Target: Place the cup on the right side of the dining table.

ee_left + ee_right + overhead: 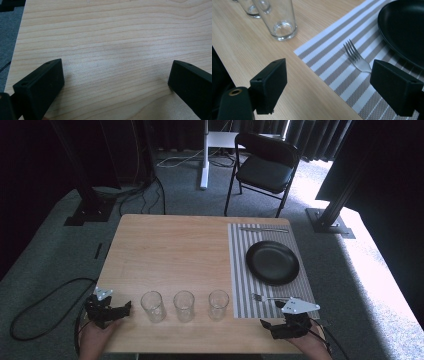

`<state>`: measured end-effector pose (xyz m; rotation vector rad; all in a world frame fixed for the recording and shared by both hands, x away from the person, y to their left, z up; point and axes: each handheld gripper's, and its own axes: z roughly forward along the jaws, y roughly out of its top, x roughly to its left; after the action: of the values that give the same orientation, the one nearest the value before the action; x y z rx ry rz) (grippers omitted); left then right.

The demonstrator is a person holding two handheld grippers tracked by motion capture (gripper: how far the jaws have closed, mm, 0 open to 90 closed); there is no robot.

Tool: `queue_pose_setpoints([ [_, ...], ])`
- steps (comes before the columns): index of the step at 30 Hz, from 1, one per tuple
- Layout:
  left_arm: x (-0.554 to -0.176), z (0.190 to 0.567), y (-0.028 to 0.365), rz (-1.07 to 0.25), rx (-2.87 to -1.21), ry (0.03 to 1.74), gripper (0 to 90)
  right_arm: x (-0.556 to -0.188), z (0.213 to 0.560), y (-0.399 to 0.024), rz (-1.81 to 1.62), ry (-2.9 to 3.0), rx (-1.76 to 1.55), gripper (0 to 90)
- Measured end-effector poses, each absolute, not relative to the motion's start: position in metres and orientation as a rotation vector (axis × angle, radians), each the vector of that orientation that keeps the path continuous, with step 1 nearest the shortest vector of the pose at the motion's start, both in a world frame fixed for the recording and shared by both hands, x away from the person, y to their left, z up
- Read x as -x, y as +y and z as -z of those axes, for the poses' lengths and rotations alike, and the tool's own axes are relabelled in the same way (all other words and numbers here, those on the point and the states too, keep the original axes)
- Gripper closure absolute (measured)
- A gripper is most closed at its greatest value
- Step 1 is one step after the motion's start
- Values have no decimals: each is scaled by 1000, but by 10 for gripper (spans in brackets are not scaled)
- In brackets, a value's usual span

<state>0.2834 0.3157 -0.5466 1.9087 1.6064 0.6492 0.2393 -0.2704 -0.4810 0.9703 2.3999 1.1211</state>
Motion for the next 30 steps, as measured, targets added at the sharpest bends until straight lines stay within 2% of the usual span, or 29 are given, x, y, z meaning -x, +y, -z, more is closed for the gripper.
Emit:
queue_pose_setpoints([
  [30,-283,547,316,-649,-1909,1606,6,-245,450,-229,-1196,2455,-791,144],
])
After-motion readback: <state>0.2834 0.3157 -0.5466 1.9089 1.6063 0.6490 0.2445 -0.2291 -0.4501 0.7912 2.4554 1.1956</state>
